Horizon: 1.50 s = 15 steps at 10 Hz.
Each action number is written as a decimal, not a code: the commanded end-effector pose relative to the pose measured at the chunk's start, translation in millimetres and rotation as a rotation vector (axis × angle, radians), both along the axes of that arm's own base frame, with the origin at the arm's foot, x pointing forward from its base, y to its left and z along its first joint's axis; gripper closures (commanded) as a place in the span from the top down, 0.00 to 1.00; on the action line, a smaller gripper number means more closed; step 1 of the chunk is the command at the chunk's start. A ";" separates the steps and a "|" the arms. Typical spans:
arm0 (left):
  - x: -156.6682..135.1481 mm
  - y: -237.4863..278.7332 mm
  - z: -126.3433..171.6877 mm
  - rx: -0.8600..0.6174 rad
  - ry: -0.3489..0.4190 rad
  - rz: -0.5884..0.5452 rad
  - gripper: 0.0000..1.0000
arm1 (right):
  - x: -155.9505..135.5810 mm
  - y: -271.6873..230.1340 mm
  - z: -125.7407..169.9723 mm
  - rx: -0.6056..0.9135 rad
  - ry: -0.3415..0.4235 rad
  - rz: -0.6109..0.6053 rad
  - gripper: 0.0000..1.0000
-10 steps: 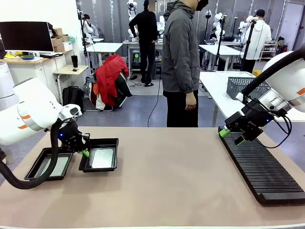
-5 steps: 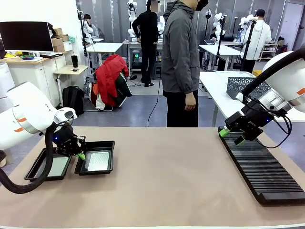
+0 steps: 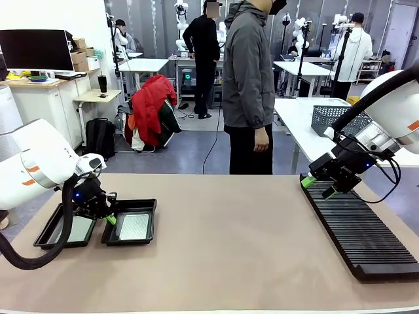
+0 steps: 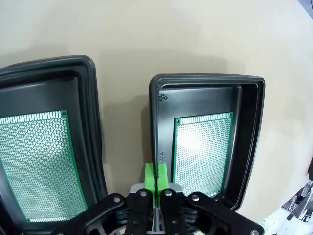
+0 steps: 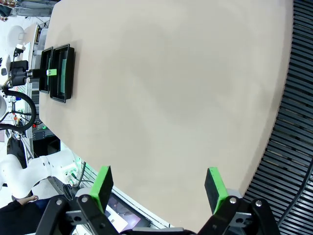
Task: Inspect and transfer BCBs to ESD trays.
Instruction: Pick up the ESD tray and place it on the left side of the table.
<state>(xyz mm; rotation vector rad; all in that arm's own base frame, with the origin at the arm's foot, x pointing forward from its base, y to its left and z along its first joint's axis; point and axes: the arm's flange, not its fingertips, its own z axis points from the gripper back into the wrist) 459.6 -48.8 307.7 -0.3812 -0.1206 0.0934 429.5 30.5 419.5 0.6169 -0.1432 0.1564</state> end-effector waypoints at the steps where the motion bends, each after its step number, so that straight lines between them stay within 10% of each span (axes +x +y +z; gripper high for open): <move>1: 5.0 3.9 -2.9 -0.001 -0.025 -0.011 0.03 | 0.9 2.4 0.7 0.000 0.002 -0.021 1.00; 9: 0.7 0.5 -0.7 0.001 0.000 0.001 0.03 | 0.9 2.4 0.7 0.000 0.002 -0.021 1.00; 15: -11.5 -12.9 27.3 0.089 0.018 -0.002 0.50 | 0.9 2.4 0.7 0.000 0.002 -0.021 1.00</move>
